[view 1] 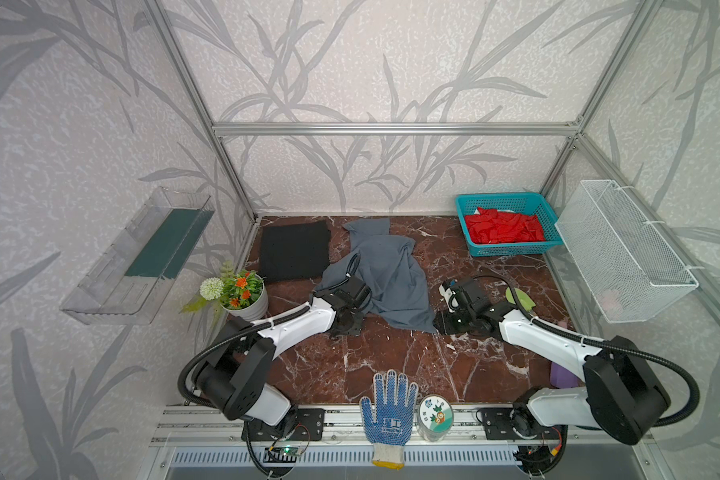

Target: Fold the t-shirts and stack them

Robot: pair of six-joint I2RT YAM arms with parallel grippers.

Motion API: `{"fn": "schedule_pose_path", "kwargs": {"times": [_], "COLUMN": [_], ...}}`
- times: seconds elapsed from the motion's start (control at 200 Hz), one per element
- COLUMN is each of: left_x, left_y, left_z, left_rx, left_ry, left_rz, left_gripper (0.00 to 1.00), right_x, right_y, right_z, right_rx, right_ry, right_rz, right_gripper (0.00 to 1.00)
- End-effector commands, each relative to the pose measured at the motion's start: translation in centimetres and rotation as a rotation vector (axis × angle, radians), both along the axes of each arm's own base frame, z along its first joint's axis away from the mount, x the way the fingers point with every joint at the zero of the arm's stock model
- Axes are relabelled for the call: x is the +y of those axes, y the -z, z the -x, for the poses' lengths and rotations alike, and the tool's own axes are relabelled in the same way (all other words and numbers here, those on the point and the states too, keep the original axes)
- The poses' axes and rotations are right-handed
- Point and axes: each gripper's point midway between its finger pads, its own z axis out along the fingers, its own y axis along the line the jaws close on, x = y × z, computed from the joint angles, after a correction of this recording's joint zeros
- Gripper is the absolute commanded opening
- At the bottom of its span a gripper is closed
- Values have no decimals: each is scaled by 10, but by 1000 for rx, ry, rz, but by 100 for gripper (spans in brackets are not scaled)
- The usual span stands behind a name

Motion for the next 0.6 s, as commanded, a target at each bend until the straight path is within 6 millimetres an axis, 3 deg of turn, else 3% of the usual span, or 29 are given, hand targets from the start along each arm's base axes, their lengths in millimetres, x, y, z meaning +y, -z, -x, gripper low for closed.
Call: {"fn": "schedule_pose_path", "kwargs": {"times": [0.0,0.16,0.45,0.53,0.595], "left_x": [6,11,17,19,22], "left_y": [-30,-51,-64,-70,-76], "left_z": [4,6,8,8,7], "left_rx": [-51,-98,-130,-141,-158], "left_ry": [-35,-47,-68,-74,-89], "left_rz": [26,44,46,46,41], "left_gripper": [0,0,0,0,0], "right_x": [11,18,18,19,20], "right_y": [12,22,36,37,34], "right_z": [12,14,2,-2,-3], "right_rx": [59,87,69,72,78], "right_ry": [-26,-33,-2,2,1], "right_rz": [-26,-4,52,58,67], "right_gripper": [44,44,42,27,8]}}
